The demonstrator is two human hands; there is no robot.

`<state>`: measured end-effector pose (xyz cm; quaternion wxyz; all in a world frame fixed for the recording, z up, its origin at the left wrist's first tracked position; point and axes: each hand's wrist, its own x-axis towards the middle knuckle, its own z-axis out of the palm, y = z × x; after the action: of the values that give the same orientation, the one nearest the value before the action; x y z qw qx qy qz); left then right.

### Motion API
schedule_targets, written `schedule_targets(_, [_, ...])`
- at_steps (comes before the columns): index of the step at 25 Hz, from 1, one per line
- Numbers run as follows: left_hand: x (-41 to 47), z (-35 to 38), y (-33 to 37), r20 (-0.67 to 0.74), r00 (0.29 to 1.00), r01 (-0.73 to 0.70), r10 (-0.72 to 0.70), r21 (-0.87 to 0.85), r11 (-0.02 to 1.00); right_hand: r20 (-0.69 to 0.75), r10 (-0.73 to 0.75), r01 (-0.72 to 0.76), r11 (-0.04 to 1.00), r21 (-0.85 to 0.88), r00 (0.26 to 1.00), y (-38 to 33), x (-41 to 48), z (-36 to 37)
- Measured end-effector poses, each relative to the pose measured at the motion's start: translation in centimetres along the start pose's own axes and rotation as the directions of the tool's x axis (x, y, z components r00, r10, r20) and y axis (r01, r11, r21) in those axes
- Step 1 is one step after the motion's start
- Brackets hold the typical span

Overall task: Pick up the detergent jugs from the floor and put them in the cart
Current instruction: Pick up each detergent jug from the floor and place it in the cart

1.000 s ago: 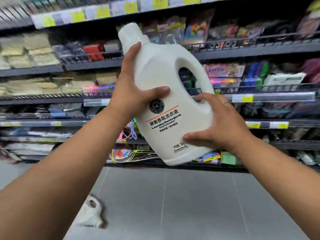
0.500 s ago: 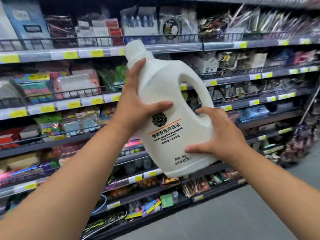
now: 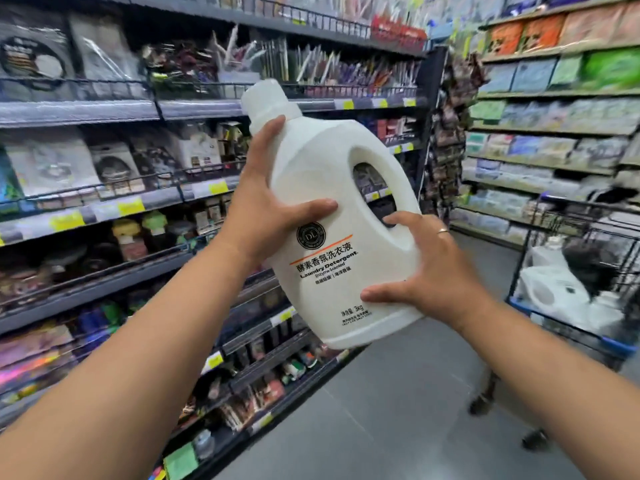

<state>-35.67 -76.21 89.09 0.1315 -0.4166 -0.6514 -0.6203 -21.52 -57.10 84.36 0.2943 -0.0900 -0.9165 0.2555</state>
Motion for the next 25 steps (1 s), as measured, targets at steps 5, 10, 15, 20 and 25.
schedule_targets(5, [7.8, 13.5, -6.5, 0.128, 0.992, 0.025, -0.01, -0.116, 0.993, -0.052, 0.178, -0.182, 0.979, -0.088, 0.983, 11.9, 4.5, -3.6])
schedule_targets(10, [16.1, 27.3, -15.2, 0.301, 0.954, 0.073, 0.013, -0.273, 0.959, -0.145, 0.331, -0.353, 0.919, -0.176, 0.932, 23.3, 9.4, -5.4])
schedule_targets(15, [22.9, 41.3, -21.1, 0.503, 0.862, 0.13, 0.059, -0.332, 0.934, -0.266, 0.496, -0.551, 0.809, -0.205, 0.827, 33.2, 12.5, -7.3])
schedule_targets(20, [26.6, 56.0, -24.4, 0.618, 0.775, 0.162, 0.13, -0.394, 0.905, -0.355, 0.586, -0.673, 0.709, -0.212, 0.729, 44.6, 14.3, -10.9])
schedule_targets(25, [29.0, 69.4, -27.5, 0.647, 0.754, 0.208, 0.114, -0.399, 0.893, -0.362, 0.635, -0.723, 0.658, -0.209, 0.683, 56.8, 16.0, -14.9])
